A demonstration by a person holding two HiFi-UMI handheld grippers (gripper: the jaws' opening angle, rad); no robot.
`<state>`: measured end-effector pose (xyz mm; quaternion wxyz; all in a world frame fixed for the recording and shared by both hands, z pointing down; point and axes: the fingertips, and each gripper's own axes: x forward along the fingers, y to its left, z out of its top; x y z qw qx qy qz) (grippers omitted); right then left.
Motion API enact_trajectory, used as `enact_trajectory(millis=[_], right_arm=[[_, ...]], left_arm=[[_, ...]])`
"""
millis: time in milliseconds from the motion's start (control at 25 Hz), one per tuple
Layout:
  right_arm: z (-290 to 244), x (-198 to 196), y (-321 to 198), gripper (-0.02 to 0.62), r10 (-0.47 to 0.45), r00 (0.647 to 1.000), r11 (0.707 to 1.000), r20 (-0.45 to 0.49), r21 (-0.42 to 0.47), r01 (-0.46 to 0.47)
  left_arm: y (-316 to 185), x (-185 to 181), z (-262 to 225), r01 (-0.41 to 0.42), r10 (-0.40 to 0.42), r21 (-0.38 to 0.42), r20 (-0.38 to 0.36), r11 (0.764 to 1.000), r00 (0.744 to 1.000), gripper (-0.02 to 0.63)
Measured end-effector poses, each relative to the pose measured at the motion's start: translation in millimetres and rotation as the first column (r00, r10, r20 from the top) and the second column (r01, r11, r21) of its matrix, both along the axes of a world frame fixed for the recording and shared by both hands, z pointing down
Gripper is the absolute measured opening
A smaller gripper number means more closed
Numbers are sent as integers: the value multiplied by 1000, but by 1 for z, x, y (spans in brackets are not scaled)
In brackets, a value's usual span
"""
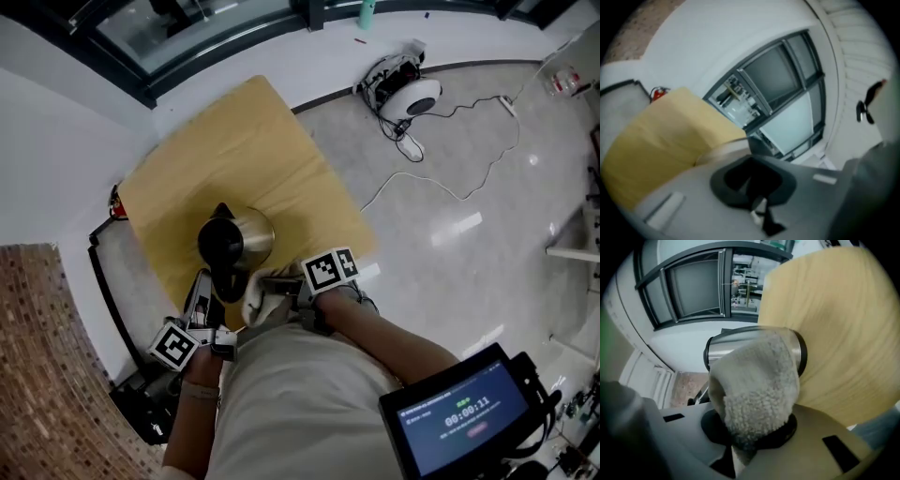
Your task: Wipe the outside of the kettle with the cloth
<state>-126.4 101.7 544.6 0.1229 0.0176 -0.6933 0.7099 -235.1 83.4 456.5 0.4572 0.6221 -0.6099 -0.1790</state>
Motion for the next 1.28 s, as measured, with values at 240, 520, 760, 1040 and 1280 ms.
enact_trajectory(millis=[240, 520, 760, 1040, 1280], right_arm=[[-12, 26, -63, 72, 324, 946, 943, 23, 68, -325], [-85, 55, -133, 72, 537, 825, 777, 176, 277, -565], [-7, 28, -153, 72, 549, 828, 768, -113, 458, -447], [-74, 16, -136, 72, 514, 844, 689, 151, 513, -512], [57, 40, -124, 72, 633, 730, 760, -258, 26, -650]], left_arm=[[6, 32, 7, 132, -116, 14, -398, 991, 910, -9], [-22, 33, -75, -77, 125, 239, -193, 968, 973, -12], [-95, 58, -71, -500, 380, 100, 527, 860, 760, -11], [-103, 68, -57, -558, 462, -31, 600, 829, 653, -11], [-102, 74, -54, -587, 509, -95, 619, 804, 598, -8]])
